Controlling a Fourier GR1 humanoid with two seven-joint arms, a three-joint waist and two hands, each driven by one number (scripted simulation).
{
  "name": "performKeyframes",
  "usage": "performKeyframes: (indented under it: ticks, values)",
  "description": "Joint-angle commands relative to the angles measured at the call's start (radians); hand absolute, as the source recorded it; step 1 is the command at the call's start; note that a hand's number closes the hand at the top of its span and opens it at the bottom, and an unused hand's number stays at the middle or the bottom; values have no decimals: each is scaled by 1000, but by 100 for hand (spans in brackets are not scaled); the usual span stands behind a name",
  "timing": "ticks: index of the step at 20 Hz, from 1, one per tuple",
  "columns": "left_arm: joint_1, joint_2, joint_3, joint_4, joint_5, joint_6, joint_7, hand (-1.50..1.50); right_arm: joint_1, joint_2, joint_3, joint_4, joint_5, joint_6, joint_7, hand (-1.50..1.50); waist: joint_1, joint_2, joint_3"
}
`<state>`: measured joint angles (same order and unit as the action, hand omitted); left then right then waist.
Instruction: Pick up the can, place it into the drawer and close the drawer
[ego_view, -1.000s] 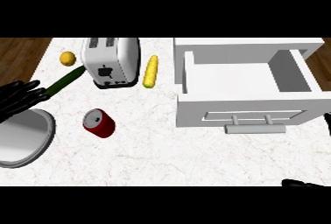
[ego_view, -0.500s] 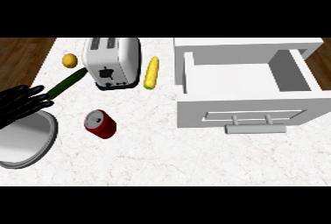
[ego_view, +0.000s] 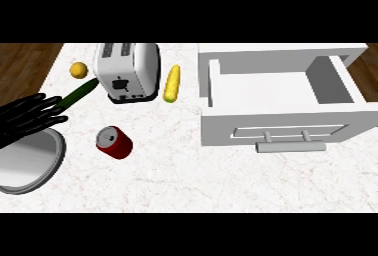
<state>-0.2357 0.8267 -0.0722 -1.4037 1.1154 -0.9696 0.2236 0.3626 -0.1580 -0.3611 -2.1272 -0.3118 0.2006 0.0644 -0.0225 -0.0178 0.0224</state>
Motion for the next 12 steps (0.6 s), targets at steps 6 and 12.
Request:
performKeyframes:
  ticks: [6, 12]
  values:
    - [-109, -71, -20, 162, -21, 56, 74, -150, 44, -29, -94, 38, -71, 80, -24, -150, 0, 21, -23]
    - [-143, -232, 1, 212, -237, 68, 33, -150, 84, 9, -122, -10, -74, 119, -19, -150, 9, 19, -23]
